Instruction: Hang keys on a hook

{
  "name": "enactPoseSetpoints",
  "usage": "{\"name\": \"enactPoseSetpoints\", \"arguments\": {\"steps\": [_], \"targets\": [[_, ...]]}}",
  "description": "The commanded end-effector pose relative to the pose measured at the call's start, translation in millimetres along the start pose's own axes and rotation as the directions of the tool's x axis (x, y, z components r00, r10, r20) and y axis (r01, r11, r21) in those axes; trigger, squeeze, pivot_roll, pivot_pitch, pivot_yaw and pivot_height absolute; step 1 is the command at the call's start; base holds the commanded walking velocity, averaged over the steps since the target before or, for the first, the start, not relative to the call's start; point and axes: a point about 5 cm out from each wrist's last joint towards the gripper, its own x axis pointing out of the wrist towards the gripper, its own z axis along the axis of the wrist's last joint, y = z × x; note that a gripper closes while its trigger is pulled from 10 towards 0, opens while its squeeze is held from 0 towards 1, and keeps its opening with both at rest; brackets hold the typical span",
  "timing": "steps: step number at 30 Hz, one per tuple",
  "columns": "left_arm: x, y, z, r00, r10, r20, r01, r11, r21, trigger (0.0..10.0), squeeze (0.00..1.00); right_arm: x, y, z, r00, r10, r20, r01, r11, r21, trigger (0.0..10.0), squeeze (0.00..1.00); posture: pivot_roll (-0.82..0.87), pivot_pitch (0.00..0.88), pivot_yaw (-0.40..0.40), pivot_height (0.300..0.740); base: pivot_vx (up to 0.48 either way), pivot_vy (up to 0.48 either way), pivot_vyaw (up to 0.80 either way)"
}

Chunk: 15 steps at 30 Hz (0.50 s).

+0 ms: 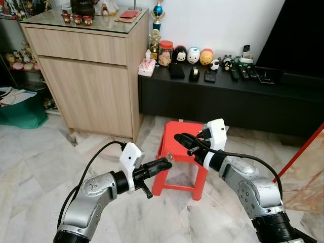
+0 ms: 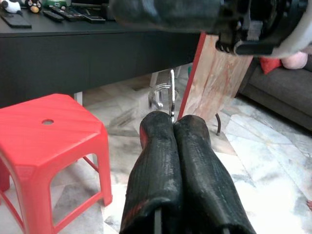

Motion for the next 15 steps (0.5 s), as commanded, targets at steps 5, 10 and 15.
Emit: {"name": "enactPoseSetpoints", "arguments": {"steps": [5,10,15], "targets": [[-2.5,-1.2,-2,0.999,0.009,-0.035,-0.008,0.999,0.038,0.0,0.0,-5.9,-31.4,-3,0.977,-0.211,-0.015,0.211,0.977,0.018,10.0,0.0,-0.01,0.0,-0.099,0.74,0.0,0.0,0.0],[-11.6,10.4,-15,0.986,0.142,-0.088,-0.133,0.986,0.098,0.0,0.0,-18.9,-60.1,-42,0.918,-0.374,-0.133,0.38,0.925,0.02,10.0,0.0,-0.01,0.0,-0.098,0.74,0.0,0.0,0.0],[-27.7,37.6,-36,0.912,0.391,-0.129,-0.376,0.918,0.124,10.0,0.0,-34.6,-71.2,-96,0.853,-0.438,-0.284,0.462,0.887,0.02,10.0,0.0,0.0,0.0,-0.098,0.74,0.0,0.0,0.0]]}}
